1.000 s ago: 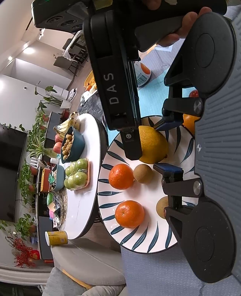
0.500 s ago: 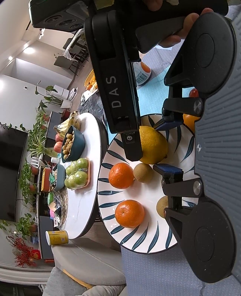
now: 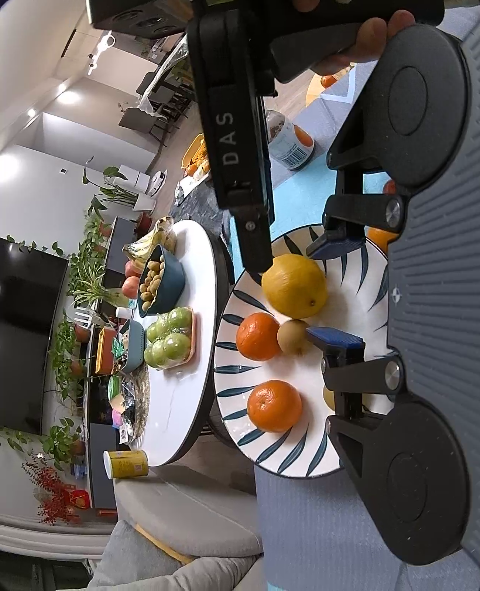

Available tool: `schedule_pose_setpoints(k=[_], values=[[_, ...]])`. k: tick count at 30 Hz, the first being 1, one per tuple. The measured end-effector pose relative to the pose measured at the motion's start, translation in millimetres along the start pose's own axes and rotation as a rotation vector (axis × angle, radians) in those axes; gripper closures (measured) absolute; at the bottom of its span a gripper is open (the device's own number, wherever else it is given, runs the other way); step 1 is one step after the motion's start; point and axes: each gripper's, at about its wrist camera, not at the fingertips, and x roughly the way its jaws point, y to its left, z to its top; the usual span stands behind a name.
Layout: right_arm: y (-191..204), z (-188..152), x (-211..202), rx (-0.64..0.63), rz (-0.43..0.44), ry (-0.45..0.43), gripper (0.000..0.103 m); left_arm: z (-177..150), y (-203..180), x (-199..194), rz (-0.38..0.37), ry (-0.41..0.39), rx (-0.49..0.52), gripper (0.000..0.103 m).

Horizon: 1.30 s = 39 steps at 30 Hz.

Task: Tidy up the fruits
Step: 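Grasp an orange tangerine with the right tool while the left tool grasps another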

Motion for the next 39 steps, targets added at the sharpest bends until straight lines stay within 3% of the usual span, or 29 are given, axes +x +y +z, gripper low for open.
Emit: schedule_pose_setpoints(k=[10, 15, 21, 25, 29, 33, 39], values=[[-5, -18, -21, 0.015, 0.002, -0.005, 0.029, -8, -6, -22, -0.003, -0.007, 0.031, 0.063], [-15, -29, -27, 0.087, 0.076, 0.009, 0.03, -17, -7, -35, -0.034, 0.0, 0.005, 0.063], [-14, -41, -26, 0.078, 0.139, 0.059, 0.03, -30, -14, -50, -0.058, 0.016, 0.025, 0.063], [-9, -51, -24, 0.014, 0.135, 0.093, 0.03, -39, -16, -57, -0.096, 0.037, 0.028, 0.063], [-4, -53, -23, -0.022, 0.111, 0.1, 0.03, -48, -24, -55, -0.086, 0.054, 0.055, 0.063], [3, -55, -18, -0.078, 0.08, 0.107, 0.038, -52, -29, -50, -0.11, 0.078, 0.059, 0.063], [4, -58, -12, -0.095, 0.073, 0.11, 0.038, -58, -33, -45, -0.106, 0.096, 0.075, 0.063]])
